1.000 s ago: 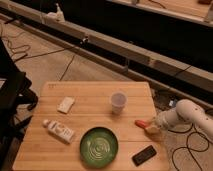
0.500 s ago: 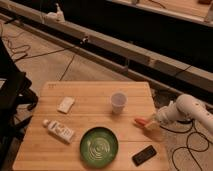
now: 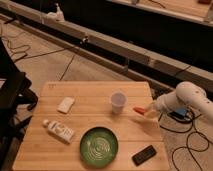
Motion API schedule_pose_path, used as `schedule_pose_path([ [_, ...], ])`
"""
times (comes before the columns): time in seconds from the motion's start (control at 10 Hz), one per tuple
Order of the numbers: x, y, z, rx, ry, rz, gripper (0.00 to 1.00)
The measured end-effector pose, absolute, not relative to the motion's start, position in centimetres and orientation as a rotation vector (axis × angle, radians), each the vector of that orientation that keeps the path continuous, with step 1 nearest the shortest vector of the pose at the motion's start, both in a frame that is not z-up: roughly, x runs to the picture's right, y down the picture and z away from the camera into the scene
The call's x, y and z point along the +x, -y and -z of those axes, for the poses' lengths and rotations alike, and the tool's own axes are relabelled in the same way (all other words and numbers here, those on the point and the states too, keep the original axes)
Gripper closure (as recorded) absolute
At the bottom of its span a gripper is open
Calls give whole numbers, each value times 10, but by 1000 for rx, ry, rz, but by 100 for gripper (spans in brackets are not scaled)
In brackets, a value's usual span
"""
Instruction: Place the pepper on the white sponge
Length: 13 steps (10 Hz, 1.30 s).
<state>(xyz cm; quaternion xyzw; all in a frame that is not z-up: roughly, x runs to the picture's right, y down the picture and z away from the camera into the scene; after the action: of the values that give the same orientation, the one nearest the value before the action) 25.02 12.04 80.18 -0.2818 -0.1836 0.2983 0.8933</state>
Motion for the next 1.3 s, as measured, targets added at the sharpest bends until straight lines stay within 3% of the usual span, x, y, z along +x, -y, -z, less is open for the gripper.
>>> schedule_pose_path([
  [0.8,150,5,-822,-525,534,-542,100],
  [1.1,81,11,-825,-575,622,-498,100],
  [1.3,80,11,-825,-577,625,-499,100],
])
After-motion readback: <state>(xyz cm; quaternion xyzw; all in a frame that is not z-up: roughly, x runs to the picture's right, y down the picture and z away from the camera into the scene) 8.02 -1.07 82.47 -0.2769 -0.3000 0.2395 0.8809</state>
